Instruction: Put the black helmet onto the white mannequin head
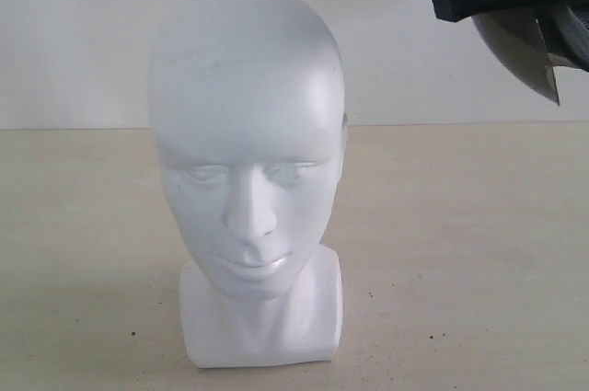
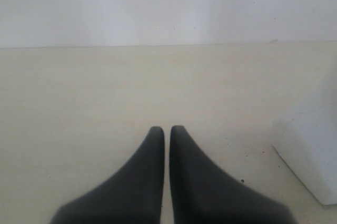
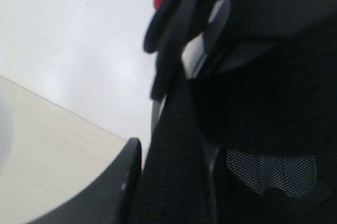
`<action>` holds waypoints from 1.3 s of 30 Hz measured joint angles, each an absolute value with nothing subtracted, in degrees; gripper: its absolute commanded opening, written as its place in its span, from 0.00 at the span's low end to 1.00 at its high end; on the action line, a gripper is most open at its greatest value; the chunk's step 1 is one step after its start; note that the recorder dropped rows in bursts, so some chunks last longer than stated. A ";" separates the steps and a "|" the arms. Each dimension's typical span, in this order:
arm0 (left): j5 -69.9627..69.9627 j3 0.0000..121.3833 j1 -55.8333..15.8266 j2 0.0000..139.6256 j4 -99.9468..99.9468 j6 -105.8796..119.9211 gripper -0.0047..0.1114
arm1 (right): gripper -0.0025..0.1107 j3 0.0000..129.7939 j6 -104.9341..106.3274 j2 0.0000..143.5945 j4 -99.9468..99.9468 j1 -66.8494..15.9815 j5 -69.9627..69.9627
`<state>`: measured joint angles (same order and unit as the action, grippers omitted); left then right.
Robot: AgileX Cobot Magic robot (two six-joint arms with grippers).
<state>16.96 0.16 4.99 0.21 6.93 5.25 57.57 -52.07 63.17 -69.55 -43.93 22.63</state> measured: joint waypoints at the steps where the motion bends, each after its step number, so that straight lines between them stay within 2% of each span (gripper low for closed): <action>1: 16.96 0.16 4.99 0.21 6.93 5.25 0.08 | 0.02 57.57 -52.19 63.17 -69.82 -43.93 22.47; 6: 16.96 0.16 4.99 0.21 6.93 5.25 0.08 | 0.02 57.57 -48.26 63.17 -70.19 -43.93 21.70; 16: 16.96 0.16 4.99 0.21 6.93 5.25 0.08 | 0.02 57.57 -26.18 63.17 -72.49 -43.93 21.30; 39: 16.96 0.16 4.99 0.21 6.93 5.25 0.08 | 0.02 69.26 -22.64 63.17 -90.57 -43.93 14.32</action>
